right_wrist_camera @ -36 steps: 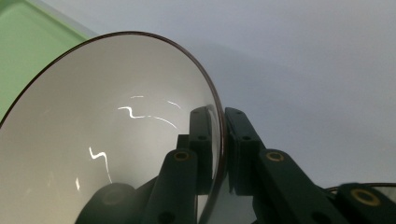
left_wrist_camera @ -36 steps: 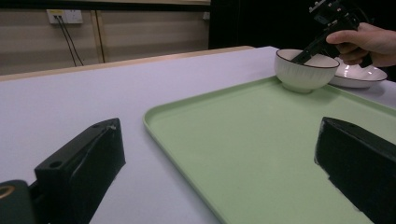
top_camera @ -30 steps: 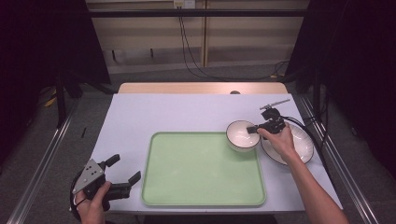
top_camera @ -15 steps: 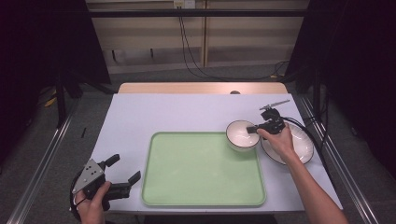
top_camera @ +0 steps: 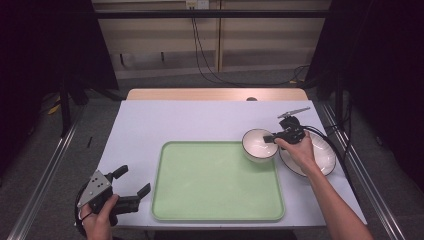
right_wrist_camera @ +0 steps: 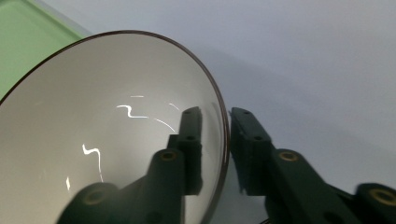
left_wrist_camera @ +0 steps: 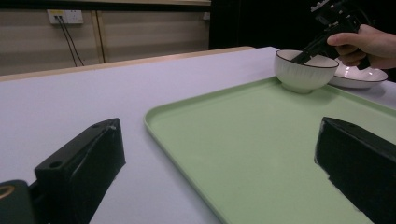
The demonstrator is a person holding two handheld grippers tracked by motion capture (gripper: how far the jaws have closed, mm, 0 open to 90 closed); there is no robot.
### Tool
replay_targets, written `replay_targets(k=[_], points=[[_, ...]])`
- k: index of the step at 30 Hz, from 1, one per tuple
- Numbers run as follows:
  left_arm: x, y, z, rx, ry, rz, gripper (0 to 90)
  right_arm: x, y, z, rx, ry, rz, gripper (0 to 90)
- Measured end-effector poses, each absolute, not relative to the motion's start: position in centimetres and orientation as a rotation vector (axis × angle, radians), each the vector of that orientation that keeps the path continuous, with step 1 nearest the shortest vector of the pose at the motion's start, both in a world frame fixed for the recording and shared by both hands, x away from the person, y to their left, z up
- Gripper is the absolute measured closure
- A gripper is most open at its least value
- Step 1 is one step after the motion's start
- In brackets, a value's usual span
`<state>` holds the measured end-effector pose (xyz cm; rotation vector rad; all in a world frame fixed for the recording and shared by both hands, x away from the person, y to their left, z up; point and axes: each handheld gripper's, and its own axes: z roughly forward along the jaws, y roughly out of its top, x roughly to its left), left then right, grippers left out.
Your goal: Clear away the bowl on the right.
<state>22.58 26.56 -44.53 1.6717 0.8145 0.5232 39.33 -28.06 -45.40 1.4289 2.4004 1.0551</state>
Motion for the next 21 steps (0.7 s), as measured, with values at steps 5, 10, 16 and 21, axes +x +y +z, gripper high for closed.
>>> replay_targets(k=[5,10,16,21], points=[[22.59,26.54,-44.53,1.669,0.815,0.521,1.6,39.28,-28.08,-45.24,1.417,2.367,1.071,53.4],[22.57,26.57,-44.52,1.672,0.814,0.522,1.6,39.33,-28.14,-45.29,1.43,2.358,1.044,41.7],[22.58,26.59,-44.52,1.673,0.814,0.523,1.6,39.48,-28.12,-45.28,1.448,2.336,1.048,22.8],[22.56,26.56,-44.51,1.668,0.817,0.52,1.6,39.5,-28.25,-45.17,1.452,2.306,1.084,6.8]])
